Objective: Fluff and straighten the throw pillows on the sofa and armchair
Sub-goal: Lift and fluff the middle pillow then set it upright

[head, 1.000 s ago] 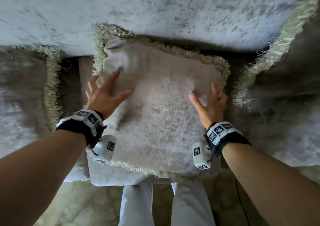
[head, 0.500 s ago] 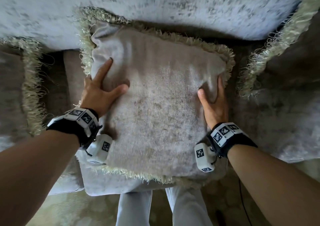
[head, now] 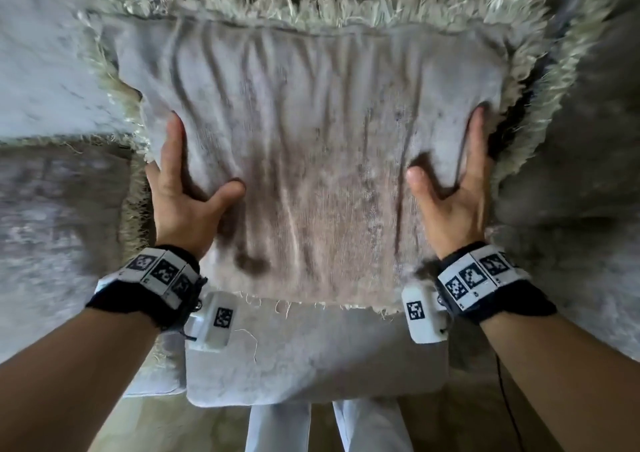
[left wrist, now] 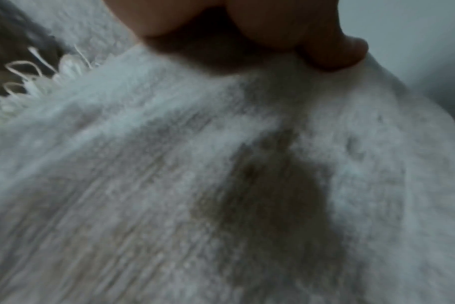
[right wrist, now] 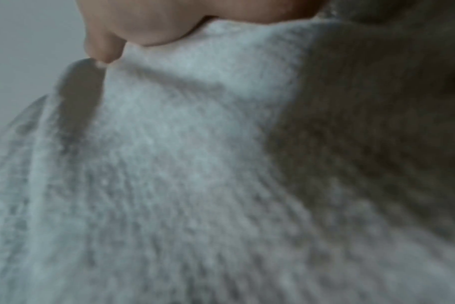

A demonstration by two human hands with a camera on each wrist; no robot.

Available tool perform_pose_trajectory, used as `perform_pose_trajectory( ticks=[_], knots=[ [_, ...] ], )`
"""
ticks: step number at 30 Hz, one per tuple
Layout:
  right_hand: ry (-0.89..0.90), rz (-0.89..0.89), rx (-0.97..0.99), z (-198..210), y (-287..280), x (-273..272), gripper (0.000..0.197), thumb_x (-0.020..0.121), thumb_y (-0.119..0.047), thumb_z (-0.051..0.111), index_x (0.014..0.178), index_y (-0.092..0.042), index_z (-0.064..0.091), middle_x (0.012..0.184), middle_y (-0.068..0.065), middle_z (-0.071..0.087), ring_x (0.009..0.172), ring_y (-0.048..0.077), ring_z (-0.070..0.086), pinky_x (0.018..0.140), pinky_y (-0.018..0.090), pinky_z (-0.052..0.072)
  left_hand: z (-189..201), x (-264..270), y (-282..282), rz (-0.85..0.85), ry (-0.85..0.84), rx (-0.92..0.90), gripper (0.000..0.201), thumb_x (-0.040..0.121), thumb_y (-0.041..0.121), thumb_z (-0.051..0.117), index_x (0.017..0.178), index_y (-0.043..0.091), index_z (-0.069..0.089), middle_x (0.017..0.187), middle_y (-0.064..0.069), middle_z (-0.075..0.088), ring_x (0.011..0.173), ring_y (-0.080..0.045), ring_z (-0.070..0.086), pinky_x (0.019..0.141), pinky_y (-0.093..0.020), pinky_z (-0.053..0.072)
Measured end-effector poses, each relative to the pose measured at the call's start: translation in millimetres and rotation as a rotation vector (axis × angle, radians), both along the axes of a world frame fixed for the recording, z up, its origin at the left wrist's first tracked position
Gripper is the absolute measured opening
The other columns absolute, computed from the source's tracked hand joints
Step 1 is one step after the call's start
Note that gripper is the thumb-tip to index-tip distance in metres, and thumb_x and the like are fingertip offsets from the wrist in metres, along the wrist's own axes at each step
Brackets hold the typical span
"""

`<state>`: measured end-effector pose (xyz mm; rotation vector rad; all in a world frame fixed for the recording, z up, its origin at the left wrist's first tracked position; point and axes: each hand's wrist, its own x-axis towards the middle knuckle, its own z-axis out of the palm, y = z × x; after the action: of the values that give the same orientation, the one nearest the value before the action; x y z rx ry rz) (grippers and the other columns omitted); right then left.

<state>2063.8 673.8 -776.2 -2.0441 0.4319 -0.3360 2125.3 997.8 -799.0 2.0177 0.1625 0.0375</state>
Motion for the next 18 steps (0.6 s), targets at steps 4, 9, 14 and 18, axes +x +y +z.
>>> perform_pose_trajectory(
  ticks=[4,9,14,18],
  knots=[
    [-0.190,0.053,-0.076,14.2,-3.7,35.7,0.109,0.085,-0.069,0.059,0.160,-0.003,0.015,0.168,0.014,0.015,0.155,0.026,0.013,0.126,0.052,0.013,20.1,19.9,-8.9,0.013,-0.210,0.026,0.108,0.067,0.039,0.076,0.159,0.022,0.022,0.147,-0.007,0.035,0.136,0.007,0.032,0.124,-0.028,0.020],
    [-0.186,0.008,-0.091,-8.2,-17.4,66.3,0.101,0.086,-0.058,0.064,0.162,-0.012,0.014,0.170,0.007,0.013,0.157,0.028,0.010,0.127,0.041,0.010,-6.4,43.1,-15.4,0.055,-0.282,0.017,0.112,0.068,0.048,0.080,0.159,0.019,0.022,0.142,-0.011,0.033,0.136,0.005,0.033,0.123,-0.027,0.023],
    [-0.069,0.003,-0.087,-46.9,-25.3,76.1,0.100,0.081,-0.047,0.068,0.162,-0.030,0.013,0.166,0.008,0.022,0.154,0.017,0.021,0.125,0.037,0.021,-49.2,61.5,-19.0,-0.005,-0.188,-0.038,0.116,0.066,0.066,0.082,0.158,0.042,0.017,0.152,-0.008,0.032,0.142,-0.024,0.039,0.122,-0.051,0.030],
    [-0.070,0.009,-0.097,-53.1,-29.9,76.8,0.100,0.080,-0.045,0.070,0.161,-0.034,0.012,0.163,0.010,0.024,0.153,0.017,0.023,0.124,0.040,0.023,-46.9,59.1,-23.9,0.041,-0.188,0.048,0.119,0.065,0.053,0.081,0.161,0.029,0.015,0.143,-0.008,0.030,0.136,-0.011,0.032,0.119,-0.016,0.019]
  ],
)
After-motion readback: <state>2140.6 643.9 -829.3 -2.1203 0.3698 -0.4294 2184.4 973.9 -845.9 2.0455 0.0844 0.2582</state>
